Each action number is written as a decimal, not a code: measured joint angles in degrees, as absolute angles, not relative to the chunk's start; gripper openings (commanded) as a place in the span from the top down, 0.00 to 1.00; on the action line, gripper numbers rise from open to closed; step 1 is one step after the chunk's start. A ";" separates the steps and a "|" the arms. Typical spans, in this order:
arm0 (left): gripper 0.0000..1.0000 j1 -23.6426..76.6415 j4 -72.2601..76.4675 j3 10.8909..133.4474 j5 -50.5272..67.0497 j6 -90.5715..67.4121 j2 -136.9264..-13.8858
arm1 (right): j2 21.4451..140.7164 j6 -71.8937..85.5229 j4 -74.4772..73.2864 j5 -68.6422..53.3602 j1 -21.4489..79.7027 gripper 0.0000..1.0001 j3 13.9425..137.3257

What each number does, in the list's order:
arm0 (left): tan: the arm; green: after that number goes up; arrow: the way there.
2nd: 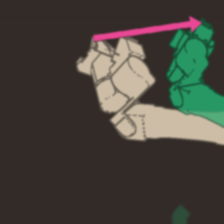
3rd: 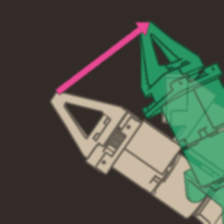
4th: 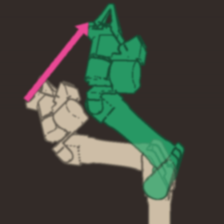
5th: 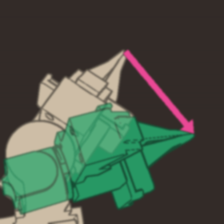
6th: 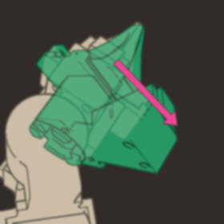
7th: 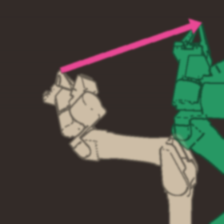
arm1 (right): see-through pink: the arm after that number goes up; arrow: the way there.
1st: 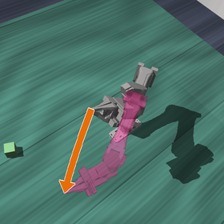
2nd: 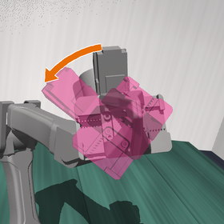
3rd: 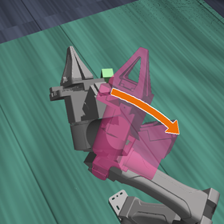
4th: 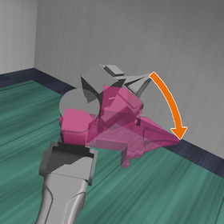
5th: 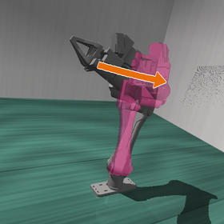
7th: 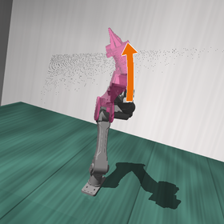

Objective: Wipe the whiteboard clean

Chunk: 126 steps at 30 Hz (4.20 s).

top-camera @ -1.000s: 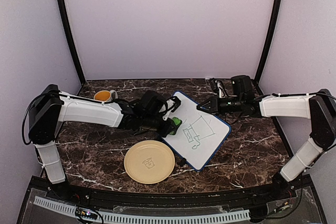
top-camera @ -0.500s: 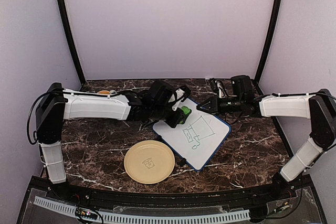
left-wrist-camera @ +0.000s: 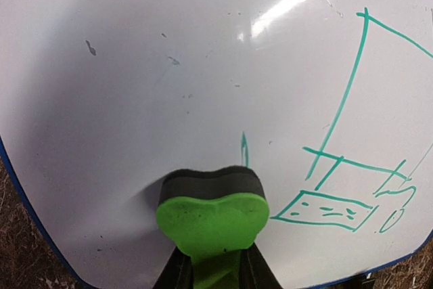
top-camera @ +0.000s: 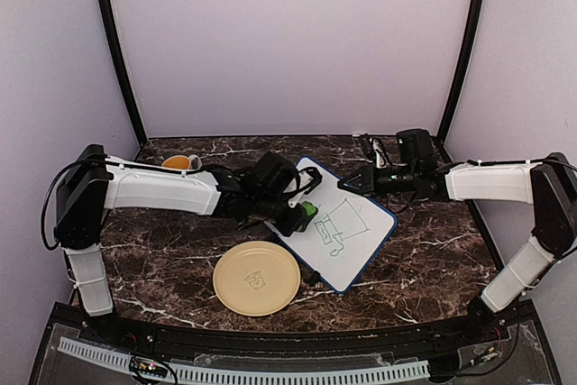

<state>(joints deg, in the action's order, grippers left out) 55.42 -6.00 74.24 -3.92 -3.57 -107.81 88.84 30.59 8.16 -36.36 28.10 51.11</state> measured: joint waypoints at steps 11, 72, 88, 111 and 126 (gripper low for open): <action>0.98 55.46 -12.58 90.65 -4.36 -1.48 -113.58 | 88.88 30.68 8.14 -36.51 28.05 1.00 51.11; 0.98 47.07 -17.69 91.42 4.71 -4.12 -113.91 | 88.92 30.74 7.70 -36.12 28.01 1.00 51.27; 0.98 52.71 -9.50 78.32 0.38 -1.98 -109.19 | 88.92 30.50 7.62 -36.25 27.97 1.00 51.31; 0.98 53.15 -12.38 80.40 -2.76 0.08 -109.21 | 88.95 30.06 7.68 -36.80 27.94 1.00 51.42; 0.98 62.83 -12.27 79.26 -4.89 6.52 -110.43 | 88.95 29.93 7.64 -37.21 27.75 1.00 51.42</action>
